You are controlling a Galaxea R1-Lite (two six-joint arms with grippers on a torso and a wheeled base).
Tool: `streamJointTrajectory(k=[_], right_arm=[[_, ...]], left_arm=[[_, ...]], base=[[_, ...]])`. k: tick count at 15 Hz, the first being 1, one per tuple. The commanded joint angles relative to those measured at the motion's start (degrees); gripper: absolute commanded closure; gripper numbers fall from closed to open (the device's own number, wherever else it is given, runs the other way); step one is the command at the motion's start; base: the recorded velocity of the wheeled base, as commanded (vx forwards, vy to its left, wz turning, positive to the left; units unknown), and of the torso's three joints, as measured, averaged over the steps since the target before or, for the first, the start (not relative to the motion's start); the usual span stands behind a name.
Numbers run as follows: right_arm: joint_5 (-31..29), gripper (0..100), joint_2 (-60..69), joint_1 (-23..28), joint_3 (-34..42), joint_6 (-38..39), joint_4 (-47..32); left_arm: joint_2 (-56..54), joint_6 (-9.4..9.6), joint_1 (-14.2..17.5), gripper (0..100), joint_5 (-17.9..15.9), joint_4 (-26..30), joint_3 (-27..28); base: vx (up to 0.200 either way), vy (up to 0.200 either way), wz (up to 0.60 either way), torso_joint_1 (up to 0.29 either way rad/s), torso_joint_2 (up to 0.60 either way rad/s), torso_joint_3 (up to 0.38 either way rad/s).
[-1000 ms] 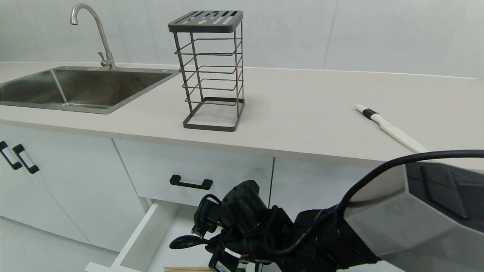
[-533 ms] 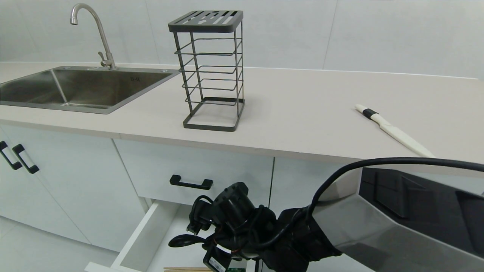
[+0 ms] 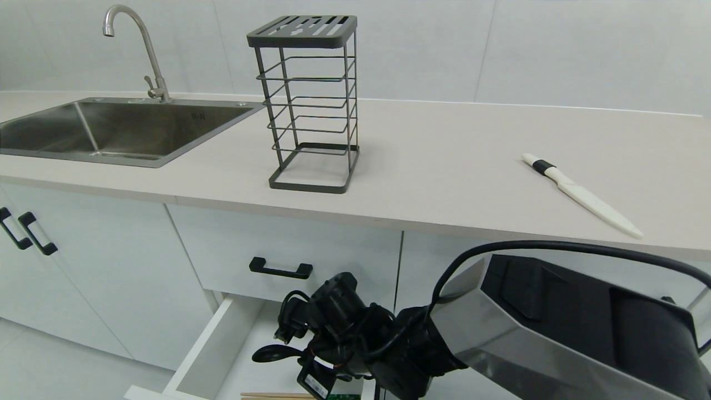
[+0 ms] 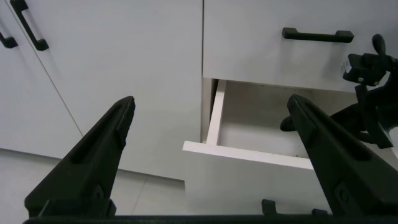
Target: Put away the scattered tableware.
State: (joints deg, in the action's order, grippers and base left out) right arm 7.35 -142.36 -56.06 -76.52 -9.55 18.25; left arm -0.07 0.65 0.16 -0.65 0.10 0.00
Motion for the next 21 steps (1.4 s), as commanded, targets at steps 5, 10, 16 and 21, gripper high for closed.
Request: streamJointTrajectory(k=[5, 10, 16, 21], right_arm=[[0.12, 100, -2.83, -0.01, -2.58, -1.44, -0.23], [0.12, 100, -4.24, -0.01, -4.43, -1.62, -1.02], [0.12, 100, -4.5, -0.1, -5.31, -1.62, -2.78], [0.12, 0, -4.42, -0.36, -5.31, -1.7, -3.4]], left_arm=[[0.07, -0.03, 0.02, 0, -0.06, -0.01, 0.0], [0.07, -0.03, 0.02, 0, 0.03, -0.01, 0.0], [0.07, -0.03, 0.02, 0, 0.03, -0.01, 0.0], [0.07, -0.03, 0.02, 0, 0.03, -0.01, 0.0]], base=[[0.0, 0.0, 0.0, 0.0, 0.0, 0.0], [0.0, 0.0, 0.0, 0.0, 0.0, 0.0], [0.0, 0.0, 0.0, 0.0, 0.0, 0.0], [0.0, 0.0, 0.0, 0.0, 0.0, 0.0]])
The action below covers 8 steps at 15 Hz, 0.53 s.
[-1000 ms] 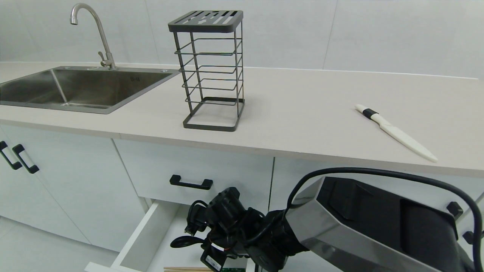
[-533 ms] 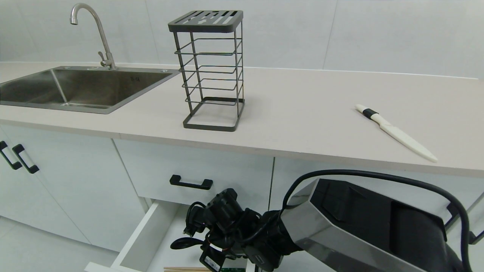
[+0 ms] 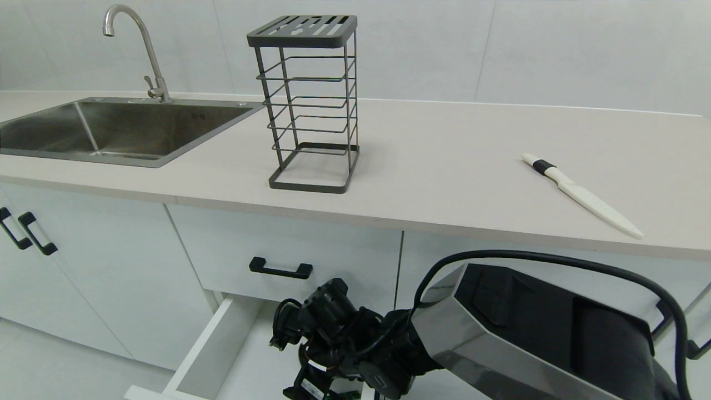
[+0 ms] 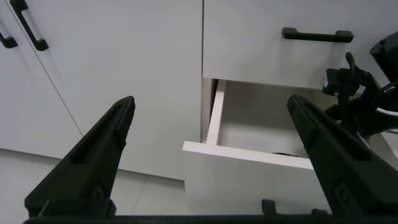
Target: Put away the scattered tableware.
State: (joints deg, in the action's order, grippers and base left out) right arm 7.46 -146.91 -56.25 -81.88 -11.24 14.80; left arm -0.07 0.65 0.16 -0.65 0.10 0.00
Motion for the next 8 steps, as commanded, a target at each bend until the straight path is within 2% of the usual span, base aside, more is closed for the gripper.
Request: streamJointTrajectory(k=[1, 4, 7, 8], right_arm=[[0.01, 0, 0.31, -0.35, -0.03, -0.36, 0.05], [0.01, 0, 1.98, -0.53, 0.06, -0.98, 0.05], [-0.08, 0, 9.27, -1.41, 3.31, -1.06, -0.03], [-0.17, 0, 14.28, -2.11, 8.67, -0.89, 0.14]], left_arm=[[0.07, -0.03, -0.07, 0, 0.03, -0.01, 0.0], [0.07, 0.06, 0.02, 0, 0.03, -0.01, 0.0], [0.07, -0.03, 0.02, 0, -0.06, -0.01, 0.0], [0.07, -0.03, 0.02, 0, 0.03, -0.01, 0.0]], base=[[0.0, 0.0, 0.0, 0.0, 0.0, 0.0], [0.0, 0.0, 0.0, 0.0, 0.0, 0.0], [0.0, 0.0, 0.0, 0.0, 0.0, 0.0], [0.0, 0.0, 0.0, 0.0, 0.0, 0.0]])
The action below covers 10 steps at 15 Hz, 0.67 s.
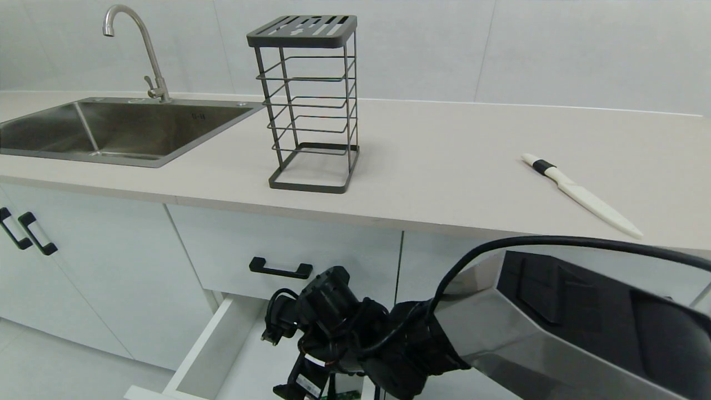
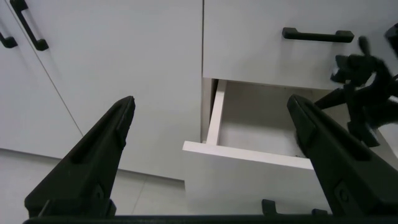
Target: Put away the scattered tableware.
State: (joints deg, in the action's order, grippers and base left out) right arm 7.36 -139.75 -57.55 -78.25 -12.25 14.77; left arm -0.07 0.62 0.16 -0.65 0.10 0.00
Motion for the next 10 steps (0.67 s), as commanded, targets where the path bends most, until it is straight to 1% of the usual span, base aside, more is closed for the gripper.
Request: streamJointTrajectory(k=[1, 2, 3, 4, 5, 6, 7, 10], right_arm=[[-0.33, 0, 9.67, -0.98, 8.29, -0.05, 0.25], [-0.77, 0, 14.68, -1.42, 15.32, 0.12, 1.66], [-0.77, 0, 14.95, -1.42, 15.76, 0.12, 1.84], [-3.85, 0, 22.07, -1.33, 26.57, 0.74, 5.44], [-6.13, 0, 25.67, -1.16, 30.97, 0.74, 5.79], [-8.68, 0, 29.1, -1.07, 34.83, 1.88, 5.88], [-9.82, 0, 32.7, -1.07, 38.0, 3.99, 5.88], [-10.0, 0, 41.05, -0.72, 45.2, 5.31, 5.88]], left_arm=[[0.07, -0.01, 0.02, 0, 0.03, -0.01, 0.0], [0.07, -0.01, 0.02, 0, 0.03, -0.01, 0.0], [0.07, -0.01, 0.02, 0, -0.06, -0.01, 0.0], [0.07, -0.01, 0.02, 0, -0.06, -0.01, 0.0], [0.07, -0.01, 0.02, 0, -0.06, -0.01, 0.0], [0.07, -0.01, 0.02, 0, -0.06, -0.01, 0.0], [0.07, -0.01, 0.02, 0, 0.03, -0.01, 0.0], [0.07, -0.01, 0.02, 0, 0.03, -0.01, 0.0]], base=[[0.0, 0.0, 0.0, 0.0, 0.0, 0.0], [0.0, 0.0, 0.0, 0.0, 0.0, 0.0], [0.0, 0.0, 0.0, 0.0, 0.0, 0.0], [0.0, 0.0, 0.0, 0.0, 0.0, 0.0], [0.0, 0.0, 0.0, 0.0, 0.0, 0.0], [0.0, 0.0, 0.0, 0.0, 0.0, 0.0], [0.0, 0.0, 0.0, 0.0, 0.0, 0.0], [0.0, 0.0, 0.0, 0.0, 0.0, 0.0]])
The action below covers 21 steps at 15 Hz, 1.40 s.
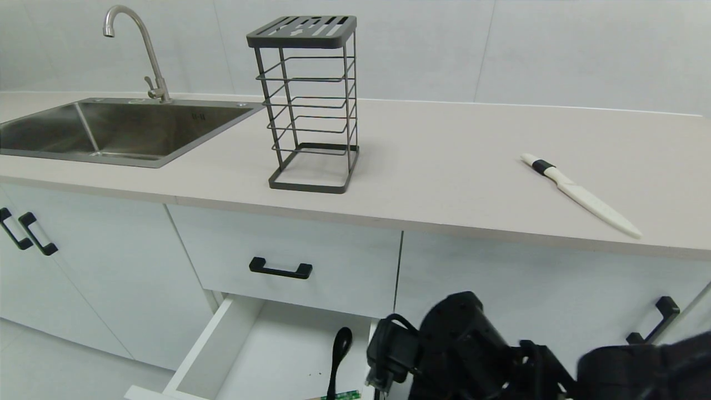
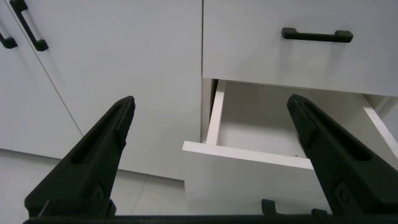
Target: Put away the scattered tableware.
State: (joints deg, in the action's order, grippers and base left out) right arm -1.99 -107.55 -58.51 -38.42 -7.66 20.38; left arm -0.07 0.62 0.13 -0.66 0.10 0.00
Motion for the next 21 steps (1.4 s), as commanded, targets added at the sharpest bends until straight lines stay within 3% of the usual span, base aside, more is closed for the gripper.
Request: streamJointTrajectory(k=[1, 3, 6, 9, 14, 21], right_arm=[[-0.65, 0, 14.29, 1.21, 11.18, 1.42, 0.27], [-0.65, 0, 23.52, 2.97, 22.08, 1.85, -0.17], [0.05, 0, 37.94, 4.29, 30.69, 2.03, -3.6], [6.38, 0, 56.22, 15.01, 36.14, 1.85, -5.7], [7.17, 0, 78.1, 16.24, 37.72, 10.12, -5.88], [7.08, 0, 94.19, 16.33, 38.07, 10.64, -11.77]], left_arm=[[0.07, 0.08, -0.05, 0, 0.04, -0.01, 0.0], [0.07, 0.08, 0.04, 0, -0.04, -0.01, 0.0], [0.07, -0.01, 0.04, 0, -0.04, -0.01, 0.0], [0.07, -0.01, 0.04, 0, -0.04, -0.01, 0.0], [0.07, -0.01, 0.04, 0, -0.04, -0.01, 0.0], [0.07, -0.01, 0.04, 0, -0.04, -0.01, 0.0]], base=[[0.0, 0.0, 0.0, 0.0, 0.0, 0.0], [0.0, 0.0, 0.0, 0.0, 0.0, 0.0], [0.0, 0.0, 0.0, 0.0, 0.0, 0.0], [0.0, 0.0, 0.0, 0.0, 0.0, 0.0], [0.0, 0.0, 0.0, 0.0, 0.0, 0.0], [0.0, 0.0, 0.0, 0.0, 0.0, 0.0]])
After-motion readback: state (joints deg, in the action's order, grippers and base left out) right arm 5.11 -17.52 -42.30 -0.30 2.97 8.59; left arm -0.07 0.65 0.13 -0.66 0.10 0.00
